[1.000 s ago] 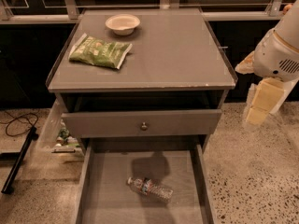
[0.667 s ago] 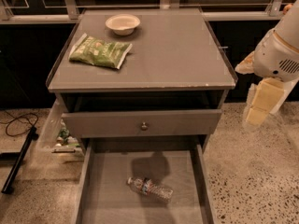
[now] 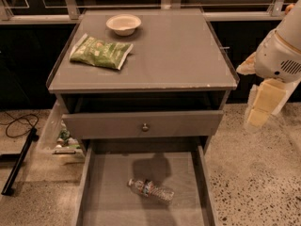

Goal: Pick water bottle from middle drawer and place on counter

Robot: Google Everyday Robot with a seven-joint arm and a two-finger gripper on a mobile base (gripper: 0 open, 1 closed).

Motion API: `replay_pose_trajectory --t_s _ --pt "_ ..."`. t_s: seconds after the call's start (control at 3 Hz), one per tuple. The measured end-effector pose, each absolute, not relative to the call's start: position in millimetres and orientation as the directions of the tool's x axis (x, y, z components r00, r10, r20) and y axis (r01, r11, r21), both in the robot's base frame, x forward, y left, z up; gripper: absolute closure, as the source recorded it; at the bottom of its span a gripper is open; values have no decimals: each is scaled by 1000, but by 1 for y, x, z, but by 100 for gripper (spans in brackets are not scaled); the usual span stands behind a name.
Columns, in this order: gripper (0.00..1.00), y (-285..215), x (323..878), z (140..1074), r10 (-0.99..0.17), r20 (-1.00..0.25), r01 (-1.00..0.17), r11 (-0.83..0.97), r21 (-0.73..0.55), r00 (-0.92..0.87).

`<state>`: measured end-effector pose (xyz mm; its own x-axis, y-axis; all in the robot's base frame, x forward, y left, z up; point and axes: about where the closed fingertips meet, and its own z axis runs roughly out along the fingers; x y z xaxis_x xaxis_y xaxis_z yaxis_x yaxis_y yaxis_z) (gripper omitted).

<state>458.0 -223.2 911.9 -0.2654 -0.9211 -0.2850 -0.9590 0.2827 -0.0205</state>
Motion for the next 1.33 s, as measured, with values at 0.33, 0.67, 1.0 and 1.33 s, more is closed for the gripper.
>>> replay_pose_trajectory --t_s 0.33,0.67,1.0,1.33 --pt "0 -223 458 912 -921 -285 -959 283 -21 -265" --pt "0 -214 461 889 -922 -294 -962 272 -24 -253" --pt "0 -209 460 830 -915 -308 -963 267 21 -260" --pt "0 -211 442 775 -915 -312 -964 264 15 -255"
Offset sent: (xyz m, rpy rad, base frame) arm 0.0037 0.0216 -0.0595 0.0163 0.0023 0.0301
